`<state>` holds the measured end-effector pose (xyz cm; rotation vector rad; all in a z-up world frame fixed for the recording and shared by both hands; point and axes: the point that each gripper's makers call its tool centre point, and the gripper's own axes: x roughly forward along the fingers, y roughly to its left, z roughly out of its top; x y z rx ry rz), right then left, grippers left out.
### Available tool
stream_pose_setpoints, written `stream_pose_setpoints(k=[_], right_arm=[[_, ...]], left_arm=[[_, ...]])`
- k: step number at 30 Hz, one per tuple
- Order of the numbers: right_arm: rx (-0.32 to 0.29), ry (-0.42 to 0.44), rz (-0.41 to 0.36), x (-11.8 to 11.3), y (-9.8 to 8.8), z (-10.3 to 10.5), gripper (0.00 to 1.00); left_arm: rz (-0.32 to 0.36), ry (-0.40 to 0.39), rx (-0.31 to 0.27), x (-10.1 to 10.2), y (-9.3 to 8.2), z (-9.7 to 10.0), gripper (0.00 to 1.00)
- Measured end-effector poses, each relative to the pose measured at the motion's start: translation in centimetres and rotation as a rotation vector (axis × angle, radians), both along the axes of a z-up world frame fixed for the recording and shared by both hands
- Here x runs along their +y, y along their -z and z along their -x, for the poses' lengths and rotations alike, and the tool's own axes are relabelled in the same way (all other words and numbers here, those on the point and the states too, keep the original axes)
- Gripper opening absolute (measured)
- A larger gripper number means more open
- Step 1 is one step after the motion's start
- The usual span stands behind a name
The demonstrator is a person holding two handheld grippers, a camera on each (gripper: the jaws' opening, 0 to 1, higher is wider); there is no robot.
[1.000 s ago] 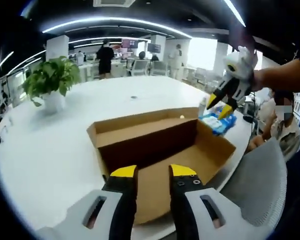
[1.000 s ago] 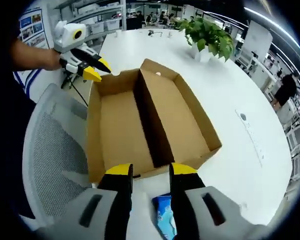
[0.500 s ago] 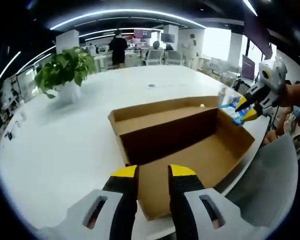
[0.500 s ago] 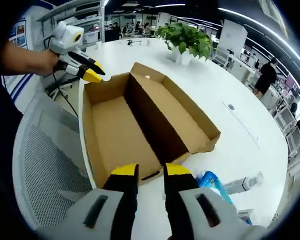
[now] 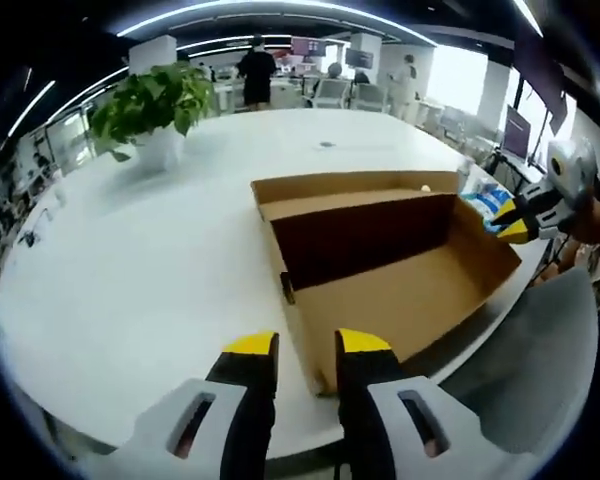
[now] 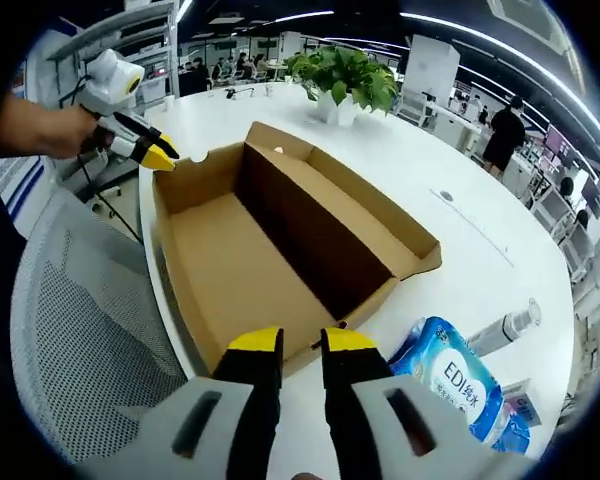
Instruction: Operate the shoe box by opening the lid, removing the specified soft item, and placing it in the target area until the item is outside and the box remains undamaged.
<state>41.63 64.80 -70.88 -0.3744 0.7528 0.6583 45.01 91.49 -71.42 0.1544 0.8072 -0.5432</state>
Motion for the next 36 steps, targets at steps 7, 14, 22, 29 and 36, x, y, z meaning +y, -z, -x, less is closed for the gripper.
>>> stream_pose_setpoints(k=[7, 14, 22, 29, 36], right_arm=[[0.01, 0.016, -0.003, -0.2, 0.6, 0.0, 0.13], [0.008, 0.008, -0.002, 0.2, 1.0, 0.0, 0.11], [0.001, 0.007, -0.018, 0.4, 1.3, -0.4, 0.12], [0.008, -0.003, -0.014, 0.4, 1.5, -0.5, 0.11], [0.005, -0.031, -0.003, 0.7, 1.9, -1.1, 0.08]], left_arm=[[-0.008, 0.024, 0.036, -0.5, 0.9, 0.7, 0.14], [0.091, -0.08, 0.121, -0.1, 1.5, 0.7, 0.07], [0.059, -0.103, 0.103, -0.2, 1.4, 0.8, 0.04], [0.031, -0.207, 0.065, 0.0, 1.6, 0.7, 0.01], [0.101, -0.348, 0.065, 0.3, 1.6, 0.6, 0.0]])
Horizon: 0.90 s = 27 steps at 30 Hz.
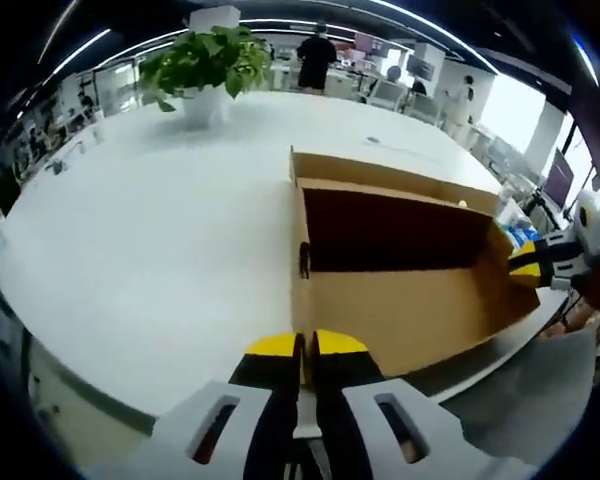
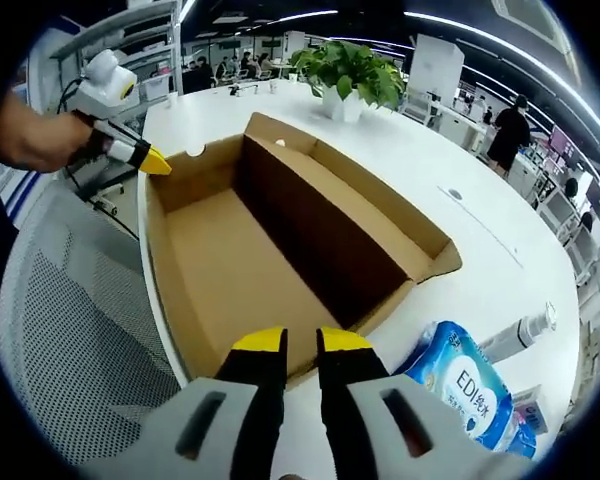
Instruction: Operate the shoe box by opening the lid, removing the specified soft item, and placing it in the target area until the item is outside and the box remains undamaged.
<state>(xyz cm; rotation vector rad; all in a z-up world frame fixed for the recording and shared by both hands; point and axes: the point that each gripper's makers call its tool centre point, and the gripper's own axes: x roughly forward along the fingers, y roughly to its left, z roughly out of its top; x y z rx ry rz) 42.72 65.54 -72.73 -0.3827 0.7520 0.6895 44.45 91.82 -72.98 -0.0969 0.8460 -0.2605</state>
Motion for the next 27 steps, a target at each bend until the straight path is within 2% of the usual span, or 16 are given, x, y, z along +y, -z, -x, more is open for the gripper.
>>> stream_pose_setpoints(k=[4, 7, 8, 12, 17, 20, 23, 27], right_arm=[[0.004, -0.012, -0.009, 0.4, 0.2, -0.1, 0.09], [-0.001, -0.026, -0.002, 0.5, 0.4, -0.2, 0.09], [0.002, -0.024, -0.007, 0.6, 0.4, -0.2, 0.1], [0.004, -0.023, -0.014, 0.6, 0.4, -0.2, 0.1], [0.021, -0.013, -0.05, 0.9, -0.1, -0.1, 0.17], [0.005, 0.026, -0.093, 0.7, -1.4, -0.7, 0.16], [-0.046, 0.108, -0.146, 0.0, -3.8, -2.5, 0.16], [-0.121, 0.218, -0.126, -2.7, -6.5, -6.6, 0.16]], left_arm=[[0.01, -0.019, -0.006, 0.1, 0.2, 0.0, 0.0], [-0.018, -0.024, -0.026, 0.0, 0.1, 0.1, 0.0], [-0.006, -0.047, -0.025, 0.0, 0.1, 0.0, 0.0], [-0.003, -0.052, -0.028, 0.1, 0.1, 0.0, 0.0], [0.02, -0.087, -0.023, 0.2, 0.1, 0.0, 0.0], [0.018, -0.086, -0.022, 0.1, 0.0, 0.0, 0.0], [0.026, -0.095, -0.022, 0.1, 0.0, 0.0, 0.0], [0.026, -0.093, -0.03, 0.1, 0.1, 0.0, 0.0]])
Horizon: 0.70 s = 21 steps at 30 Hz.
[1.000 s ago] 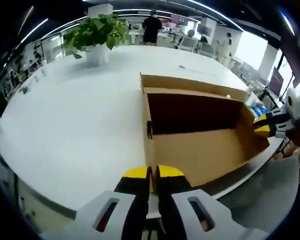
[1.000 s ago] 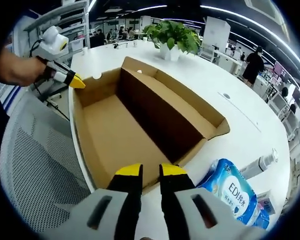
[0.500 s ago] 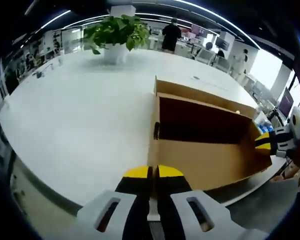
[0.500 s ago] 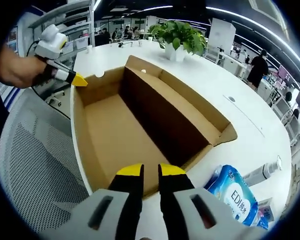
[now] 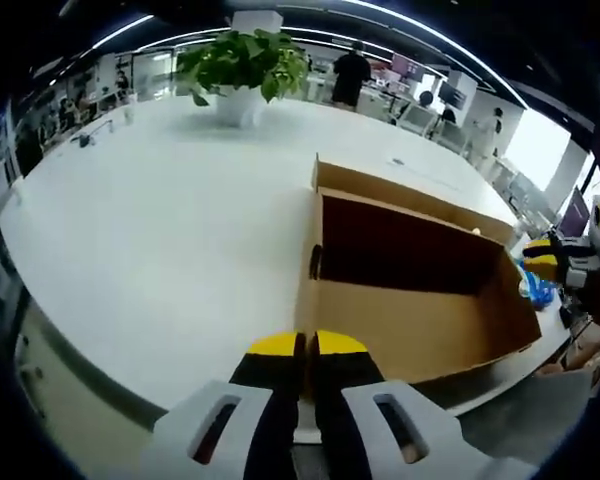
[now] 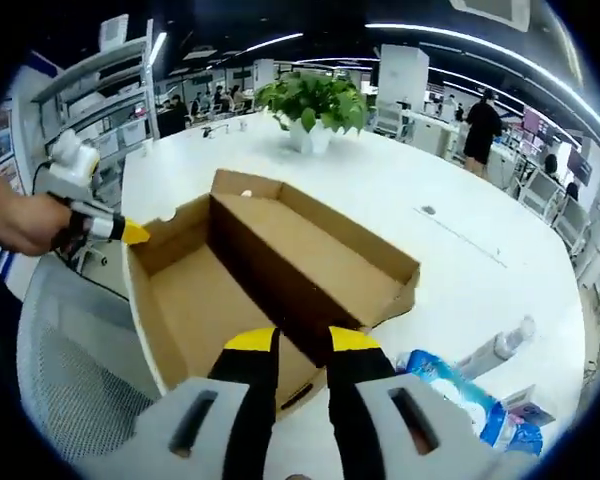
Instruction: Operate the shoe box by opening the lid, removing the specified soft item, and placing it in the target area until the item is outside and the box remains undamaged.
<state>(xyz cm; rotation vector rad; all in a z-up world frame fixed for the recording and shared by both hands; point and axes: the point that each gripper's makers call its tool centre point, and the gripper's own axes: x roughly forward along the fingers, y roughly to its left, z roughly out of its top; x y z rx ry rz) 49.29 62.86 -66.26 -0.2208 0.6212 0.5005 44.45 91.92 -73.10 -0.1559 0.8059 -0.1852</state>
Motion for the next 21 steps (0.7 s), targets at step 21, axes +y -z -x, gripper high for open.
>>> stream_pose_setpoints(k=[21], right_arm=[[0.34, 0.231, 0.091, -4.9, 6.2, -9.8, 0.1]], left_arm=[[-0.003, -0.004, -0.008, -0.1, -0.2, 0.0, 0.0]])
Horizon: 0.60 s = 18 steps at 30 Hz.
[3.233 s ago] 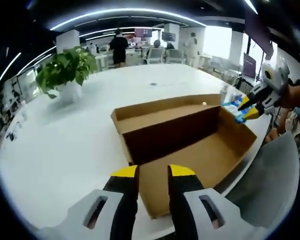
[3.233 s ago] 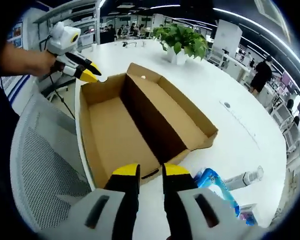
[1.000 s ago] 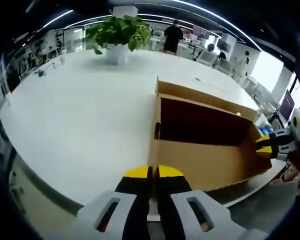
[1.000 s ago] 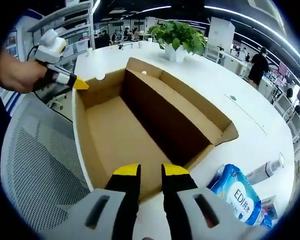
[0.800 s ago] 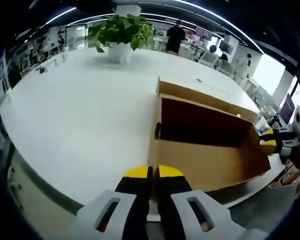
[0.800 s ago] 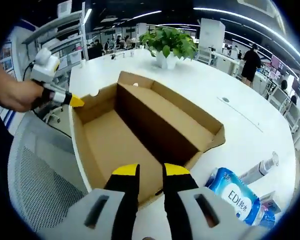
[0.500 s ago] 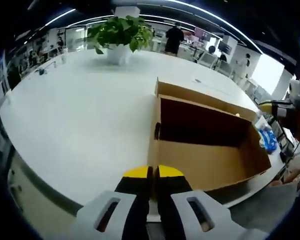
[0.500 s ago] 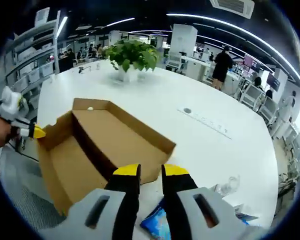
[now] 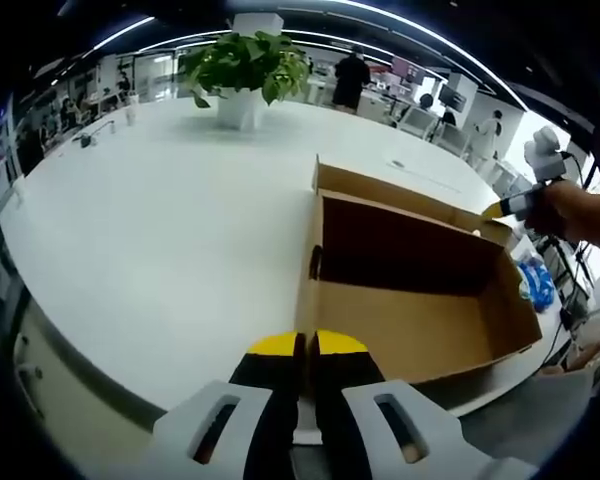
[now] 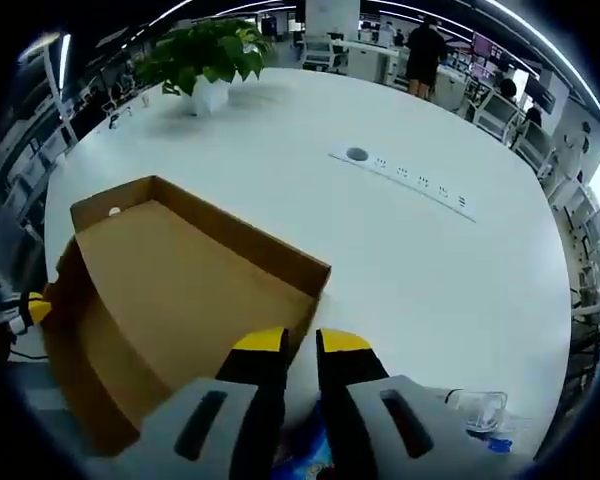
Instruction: Operate the shoe box by opening the lid, removing the specified soft item, and placing it in the target area until the item is outside and the box remains undamaged.
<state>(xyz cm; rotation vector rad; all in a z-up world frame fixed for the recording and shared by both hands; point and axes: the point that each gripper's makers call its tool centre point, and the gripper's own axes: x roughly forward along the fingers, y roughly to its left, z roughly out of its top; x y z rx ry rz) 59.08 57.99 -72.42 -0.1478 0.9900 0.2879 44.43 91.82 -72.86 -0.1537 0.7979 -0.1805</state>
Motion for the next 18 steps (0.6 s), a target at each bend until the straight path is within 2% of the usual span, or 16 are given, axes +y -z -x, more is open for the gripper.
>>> stream_pose_setpoints(k=[10, 18], right_arm=[[0.059, 0.033, -0.034, 0.3, 1.2, -0.2, 0.1], [0.08, 0.028, -0.035, 0.5, 1.7, 0.0, 0.08]], left_arm=[[0.006, -0.009, -0.008, 0.0, 0.0, 0.1, 0.0], [0.009, -0.011, -0.019, 0.0, 0.0, 0.0, 0.0]])
